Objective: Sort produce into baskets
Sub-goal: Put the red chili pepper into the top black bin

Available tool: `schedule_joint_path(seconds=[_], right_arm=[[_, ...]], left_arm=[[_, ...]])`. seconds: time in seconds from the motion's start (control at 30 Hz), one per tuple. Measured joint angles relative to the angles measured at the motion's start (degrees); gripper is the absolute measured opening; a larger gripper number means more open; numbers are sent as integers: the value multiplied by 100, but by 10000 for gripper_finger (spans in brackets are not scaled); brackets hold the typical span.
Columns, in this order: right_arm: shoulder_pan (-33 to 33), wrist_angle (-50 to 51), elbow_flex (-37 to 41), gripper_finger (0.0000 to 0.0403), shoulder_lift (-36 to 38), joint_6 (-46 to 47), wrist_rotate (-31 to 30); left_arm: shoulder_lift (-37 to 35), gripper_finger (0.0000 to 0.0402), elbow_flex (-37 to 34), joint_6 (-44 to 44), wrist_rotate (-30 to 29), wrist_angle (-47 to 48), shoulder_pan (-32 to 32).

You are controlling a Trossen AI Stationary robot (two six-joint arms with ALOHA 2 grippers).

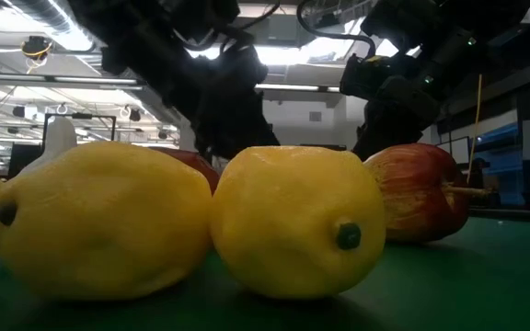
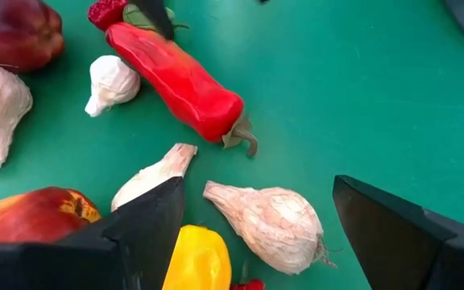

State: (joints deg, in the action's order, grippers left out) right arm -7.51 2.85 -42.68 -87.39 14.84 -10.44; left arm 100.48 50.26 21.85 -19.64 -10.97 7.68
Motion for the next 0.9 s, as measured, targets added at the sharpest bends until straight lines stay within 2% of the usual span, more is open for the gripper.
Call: schedule_joint_path(seconds=[0.53, 0.9], right_arm=[[0, 12, 0, 317, 0, 8, -2], [2, 19, 0, 317, 0, 6, -2]], left_arm=[[705, 241, 146, 44, 16, 47, 235], [787, 230, 451, 135, 9, 967, 146]])
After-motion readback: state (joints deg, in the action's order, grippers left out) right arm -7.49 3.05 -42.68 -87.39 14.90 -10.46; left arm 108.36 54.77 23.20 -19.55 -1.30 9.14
